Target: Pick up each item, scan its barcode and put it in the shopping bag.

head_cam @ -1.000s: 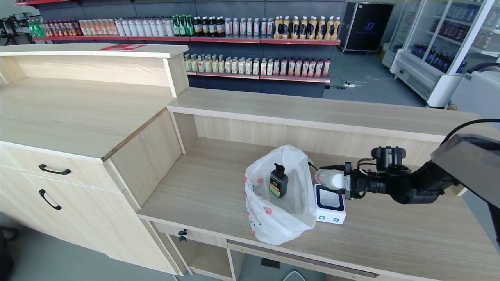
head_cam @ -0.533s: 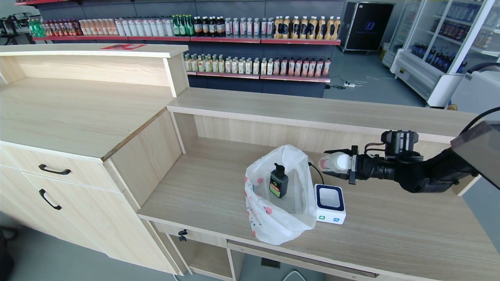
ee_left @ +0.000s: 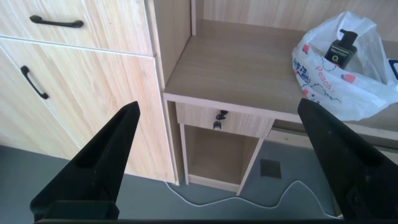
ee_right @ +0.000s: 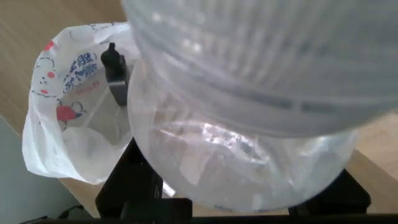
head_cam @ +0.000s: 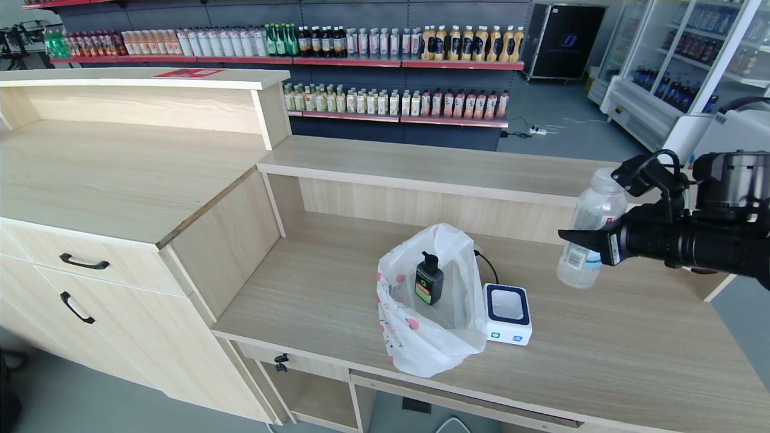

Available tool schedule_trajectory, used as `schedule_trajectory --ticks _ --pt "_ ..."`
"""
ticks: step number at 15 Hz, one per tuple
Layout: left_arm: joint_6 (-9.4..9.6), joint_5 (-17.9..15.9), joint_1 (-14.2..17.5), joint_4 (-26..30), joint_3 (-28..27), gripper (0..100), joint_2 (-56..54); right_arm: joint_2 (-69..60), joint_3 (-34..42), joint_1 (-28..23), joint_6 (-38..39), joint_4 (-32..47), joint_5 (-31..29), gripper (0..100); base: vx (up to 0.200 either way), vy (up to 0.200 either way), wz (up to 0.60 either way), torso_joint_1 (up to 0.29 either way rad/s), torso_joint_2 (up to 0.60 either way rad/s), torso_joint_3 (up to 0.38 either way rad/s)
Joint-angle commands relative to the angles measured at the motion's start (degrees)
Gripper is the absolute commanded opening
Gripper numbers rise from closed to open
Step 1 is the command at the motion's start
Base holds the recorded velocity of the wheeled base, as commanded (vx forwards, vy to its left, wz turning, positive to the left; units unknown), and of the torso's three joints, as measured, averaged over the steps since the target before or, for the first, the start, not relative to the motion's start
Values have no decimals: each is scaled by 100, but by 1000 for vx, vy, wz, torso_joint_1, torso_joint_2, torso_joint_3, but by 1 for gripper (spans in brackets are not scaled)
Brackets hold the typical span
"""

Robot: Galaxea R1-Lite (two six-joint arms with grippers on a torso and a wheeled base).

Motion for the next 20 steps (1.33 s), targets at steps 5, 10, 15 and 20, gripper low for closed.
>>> schedule_trajectory --ticks 5,10,15,20 --pt "-3 1 3 2 0 100 -1 -1143 1088 195 1 119 -203 0 0 0 0 0 0 0" --pt "-3 1 3 2 0 100 -1 -1275 1193 143 -693 111 -493 0 0 0 0 0 0 0" --pt "-3 1 3 2 0 100 -1 -1222 1237 565 -702 -303 -520 0 0 0 600 3 4 0" --pt "-3 1 3 2 0 100 -1 -827 1255 723 -764 -162 -370 0 0 0 240 -1 1 6"
